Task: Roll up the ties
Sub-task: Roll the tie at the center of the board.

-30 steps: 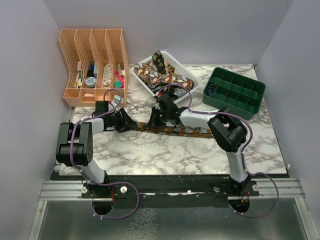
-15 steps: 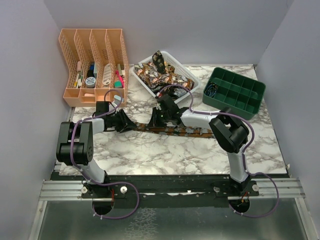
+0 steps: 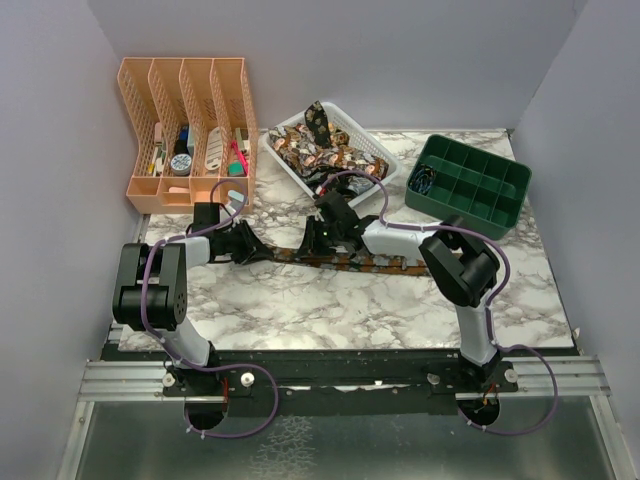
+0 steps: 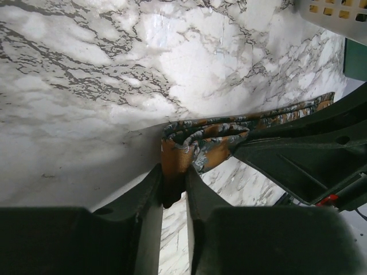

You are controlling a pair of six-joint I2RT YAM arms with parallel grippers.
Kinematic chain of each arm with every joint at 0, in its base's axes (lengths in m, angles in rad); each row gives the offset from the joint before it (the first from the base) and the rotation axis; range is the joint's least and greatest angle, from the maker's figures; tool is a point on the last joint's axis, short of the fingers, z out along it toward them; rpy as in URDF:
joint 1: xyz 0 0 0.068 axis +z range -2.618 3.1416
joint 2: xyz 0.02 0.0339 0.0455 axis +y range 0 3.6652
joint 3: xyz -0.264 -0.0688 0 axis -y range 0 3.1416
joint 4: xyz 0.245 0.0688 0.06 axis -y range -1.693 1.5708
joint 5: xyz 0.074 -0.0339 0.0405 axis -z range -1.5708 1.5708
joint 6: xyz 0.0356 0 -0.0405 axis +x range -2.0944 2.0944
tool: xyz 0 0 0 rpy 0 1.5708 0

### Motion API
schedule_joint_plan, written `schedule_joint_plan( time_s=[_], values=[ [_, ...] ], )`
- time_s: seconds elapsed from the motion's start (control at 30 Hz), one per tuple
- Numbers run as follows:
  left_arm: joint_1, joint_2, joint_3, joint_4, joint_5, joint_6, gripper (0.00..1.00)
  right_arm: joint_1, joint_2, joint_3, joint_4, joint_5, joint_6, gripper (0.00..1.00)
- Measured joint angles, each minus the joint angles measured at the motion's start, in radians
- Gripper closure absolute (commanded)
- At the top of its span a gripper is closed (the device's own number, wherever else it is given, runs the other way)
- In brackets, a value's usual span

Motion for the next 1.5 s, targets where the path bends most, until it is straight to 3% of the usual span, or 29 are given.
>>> schedule_joint_plan(
  time_s=[0.07,0.27,0.37,0.47,0.6,0.73,1.13,1.37,1.5],
  values=[
    [0.000,0.000,0.000,0.000,0.000,0.000,0.91,0.000,0.000,0.002,-0.010,0.005,-0.003,0.74],
    [-0.019,0.000,0.000,0.000,-0.001,-0.008,0.91,0.002,0.000,0.003,-0.026,0.027,-0.027,0.75],
    [-0.026,0.000,0.001,0.000,-0.001,-0.012,0.62,0.002,0.000,0.008,-0.038,0.030,-0.035,0.78],
    [-0.028,0.000,0.011,-0.016,-0.005,-0.012,0.47,0.002,0.000,0.016,-0.058,0.036,-0.039,0.80],
    [-0.031,-0.016,0.041,-0.077,-0.036,0.014,0.38,0.002,0.006,0.040,-0.096,0.048,-0.042,0.81],
    [-0.034,-0.025,0.083,-0.134,-0.078,0.062,0.35,0.003,0.012,0.056,-0.122,0.055,-0.045,0.82],
    [-0.034,0.039,0.143,-0.186,-0.023,0.164,0.52,0.003,0.012,0.064,-0.141,0.060,-0.056,0.82],
    [-0.035,0.078,0.143,-0.172,0.030,0.155,0.76,0.003,0.015,0.069,-0.144,0.060,-0.058,0.82],
    [-0.038,0.083,0.137,-0.155,0.041,0.143,0.98,0.003,0.015,0.069,-0.145,0.060,-0.061,0.82]
  ],
)
